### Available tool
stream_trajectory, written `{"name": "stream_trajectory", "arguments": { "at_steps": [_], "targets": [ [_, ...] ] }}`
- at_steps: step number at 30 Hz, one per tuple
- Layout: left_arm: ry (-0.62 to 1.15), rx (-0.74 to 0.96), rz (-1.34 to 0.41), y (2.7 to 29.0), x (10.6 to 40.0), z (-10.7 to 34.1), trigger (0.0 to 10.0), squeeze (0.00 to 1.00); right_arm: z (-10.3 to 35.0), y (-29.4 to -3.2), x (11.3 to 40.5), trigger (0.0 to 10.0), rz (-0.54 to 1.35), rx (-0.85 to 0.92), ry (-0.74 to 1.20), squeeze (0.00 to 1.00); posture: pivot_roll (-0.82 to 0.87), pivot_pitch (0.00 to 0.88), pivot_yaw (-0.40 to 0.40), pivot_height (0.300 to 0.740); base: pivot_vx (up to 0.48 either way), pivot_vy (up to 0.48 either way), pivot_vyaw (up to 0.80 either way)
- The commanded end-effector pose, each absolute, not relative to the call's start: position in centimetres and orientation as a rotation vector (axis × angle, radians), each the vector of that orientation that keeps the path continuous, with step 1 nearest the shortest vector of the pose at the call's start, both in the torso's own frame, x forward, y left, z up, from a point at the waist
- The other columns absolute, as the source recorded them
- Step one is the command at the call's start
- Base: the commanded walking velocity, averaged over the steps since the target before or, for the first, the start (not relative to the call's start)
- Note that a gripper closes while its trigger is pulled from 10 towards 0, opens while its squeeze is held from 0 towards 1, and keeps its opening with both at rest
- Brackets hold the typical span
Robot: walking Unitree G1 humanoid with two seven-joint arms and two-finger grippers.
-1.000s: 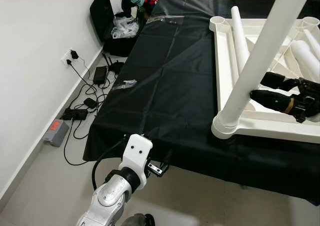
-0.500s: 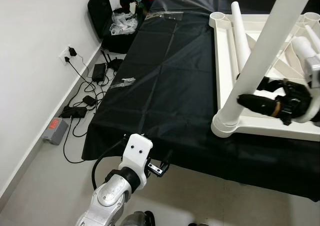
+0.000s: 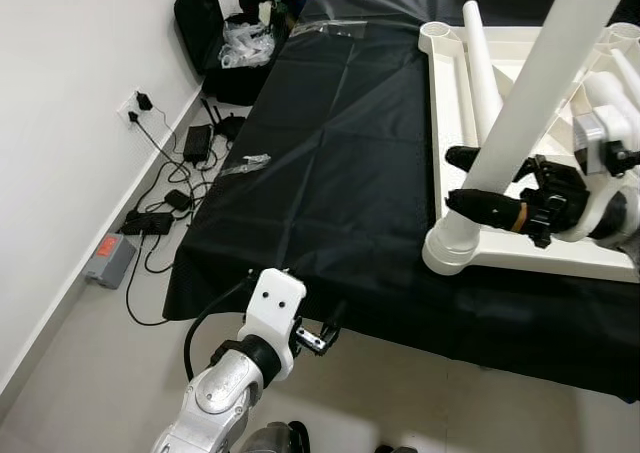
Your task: Building children table
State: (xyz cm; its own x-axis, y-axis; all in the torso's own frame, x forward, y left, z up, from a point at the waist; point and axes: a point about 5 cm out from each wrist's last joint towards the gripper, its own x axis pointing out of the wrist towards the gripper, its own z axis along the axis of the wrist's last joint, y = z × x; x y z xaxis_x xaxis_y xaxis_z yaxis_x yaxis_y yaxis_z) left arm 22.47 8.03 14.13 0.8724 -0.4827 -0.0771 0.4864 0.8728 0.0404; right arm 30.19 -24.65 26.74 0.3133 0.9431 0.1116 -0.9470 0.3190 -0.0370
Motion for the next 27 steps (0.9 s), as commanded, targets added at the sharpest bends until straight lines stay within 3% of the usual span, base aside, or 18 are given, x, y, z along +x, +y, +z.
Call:
{"name": "stream_trajectory", "arguments": {
  "at_steps": [1,27],
  "targets": [
    [0.09,0.071,-0.504,8.2,22.1,13.7,10.0,0.0,26.9,-24.2,30.1,10.0,1.265,0.013,-0.131,0.0,0.16,0.234,0.022,0.74,0.0,0.0,0.0],
    [0.093,0.071,-0.51,8.0,21.9,13.6,10.0,0.0,27.1,-22.3,30.4,10.0,1.28,-0.032,-0.181,0.0,0.16,0.221,0.018,0.74,0.0,0.0,0.0]
  ]
}}
